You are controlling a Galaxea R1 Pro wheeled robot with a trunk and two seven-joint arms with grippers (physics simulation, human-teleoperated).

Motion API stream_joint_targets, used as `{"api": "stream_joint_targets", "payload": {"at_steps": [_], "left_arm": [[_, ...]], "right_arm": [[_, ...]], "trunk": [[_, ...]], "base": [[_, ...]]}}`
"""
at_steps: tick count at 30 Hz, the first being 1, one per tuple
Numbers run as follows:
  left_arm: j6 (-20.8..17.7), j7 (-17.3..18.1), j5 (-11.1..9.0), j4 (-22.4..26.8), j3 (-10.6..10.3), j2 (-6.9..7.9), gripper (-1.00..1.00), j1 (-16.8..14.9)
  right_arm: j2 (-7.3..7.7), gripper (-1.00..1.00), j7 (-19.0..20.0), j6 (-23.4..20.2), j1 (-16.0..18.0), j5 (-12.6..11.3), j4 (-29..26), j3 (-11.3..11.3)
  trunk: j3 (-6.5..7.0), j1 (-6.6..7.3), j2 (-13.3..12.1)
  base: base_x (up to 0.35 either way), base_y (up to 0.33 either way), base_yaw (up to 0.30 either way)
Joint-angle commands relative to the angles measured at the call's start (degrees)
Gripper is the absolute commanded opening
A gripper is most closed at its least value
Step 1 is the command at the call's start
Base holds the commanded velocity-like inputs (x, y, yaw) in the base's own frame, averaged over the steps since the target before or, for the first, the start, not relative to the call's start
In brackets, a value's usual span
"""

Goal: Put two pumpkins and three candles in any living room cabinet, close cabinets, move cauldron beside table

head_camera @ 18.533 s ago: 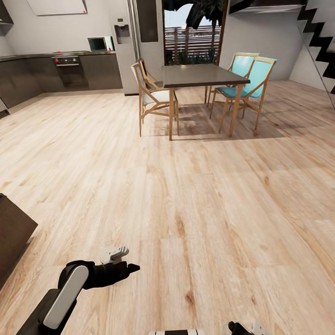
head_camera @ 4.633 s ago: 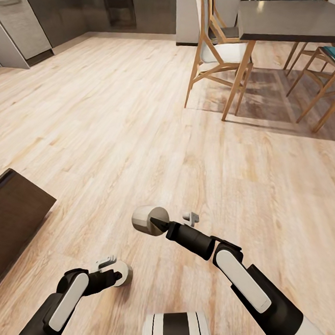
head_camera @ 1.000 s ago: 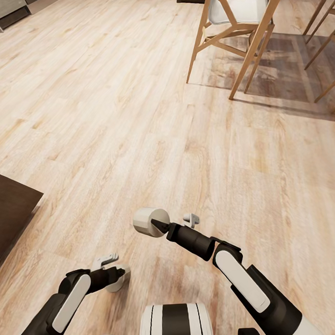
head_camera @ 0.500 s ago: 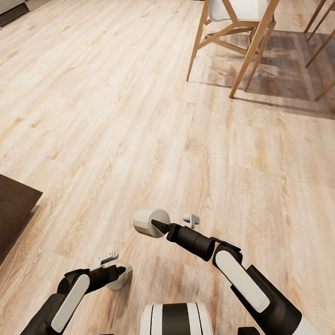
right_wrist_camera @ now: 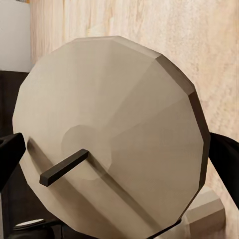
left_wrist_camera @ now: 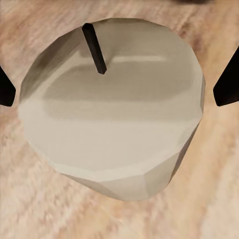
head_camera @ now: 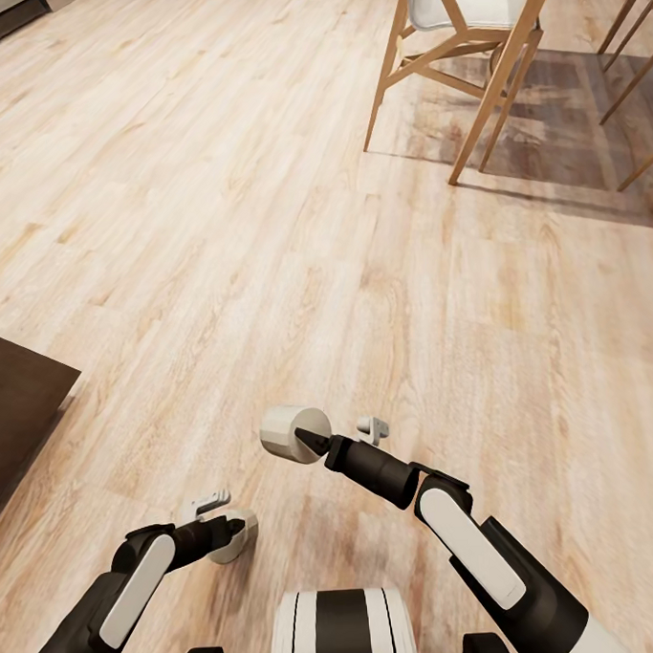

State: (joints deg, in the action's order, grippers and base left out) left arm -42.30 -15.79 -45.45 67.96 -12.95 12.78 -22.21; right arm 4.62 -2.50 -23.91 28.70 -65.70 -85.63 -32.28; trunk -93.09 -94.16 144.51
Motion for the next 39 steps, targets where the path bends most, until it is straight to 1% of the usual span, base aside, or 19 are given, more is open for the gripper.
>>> {"api": "stream_joint_targets", "payload": {"at_steps": [1, 7, 15, 16, 27, 30, 37, 39], "left_arm": [[-0.06, -0.56, -0.60, 0.07, -0.14, 0.06, 1.00, -0.03], [-0.06, -0.56, -0.62, 0.06, -0.14, -0.01, 1.00, -0.03], [-0.06, -0.56, -0.69, 0.07, -0.07, -0.03, 1.00, -0.03], [-0.06, -0.53, -0.69, 0.07, -0.06, -0.03, -1.00, -0.03], [0.02, -0.30, -0.73, 0.07, 0.20, 0.13, -1.00, -0.03], [0.03, -0.30, -0.70, 0.07, 0.21, 0.14, -1.00, -0.03], [0.03, -0.30, -0.70, 0.07, 0.21, 0.14, -1.00, -0.03], [0.02, -0.30, -0.69, 0.07, 0.21, 0.14, -1.00, -0.03]], "right_arm": [[0.04, -1.00, -0.31, -0.08, 0.04, -0.48, -0.06, -0.06], [0.04, -1.00, -0.31, -0.07, 0.04, -0.48, -0.06, -0.06], [0.04, -1.00, -0.31, -0.08, 0.04, -0.48, -0.06, -0.06], [0.04, -1.00, -0.31, -0.08, 0.04, -0.48, -0.06, -0.06], [0.04, -1.00, -0.31, -0.08, 0.05, -0.48, -0.06, -0.04], [0.04, -1.00, -0.31, -0.08, 0.04, -0.48, -0.06, 0.00], [0.04, -1.00, -0.31, -0.08, 0.04, -0.48, -0.06, -0.05], [0.04, -1.00, -0.31, -0.08, 0.04, -0.48, -0.06, -0.04]], "trunk": [[-0.25, -0.02, 0.03], [-1.58, -0.17, 0.11], [-1.58, -0.17, 0.11], [-1.58, -0.17, 0.11], [-1.58, -0.17, 0.11], [-0.92, -0.09, 0.07], [-0.92, -0.09, 0.07], [-0.48, -0.04, 0.04]], "base": [[0.000, 0.000, 0.000], [0.000, 0.000, 0.000], [0.000, 0.000, 0.000], [0.000, 0.000, 0.000], [0.000, 0.000, 0.000], [0.000, 0.000, 0.000], [0.000, 0.000, 0.000], [0.000, 0.000, 0.000]]}}
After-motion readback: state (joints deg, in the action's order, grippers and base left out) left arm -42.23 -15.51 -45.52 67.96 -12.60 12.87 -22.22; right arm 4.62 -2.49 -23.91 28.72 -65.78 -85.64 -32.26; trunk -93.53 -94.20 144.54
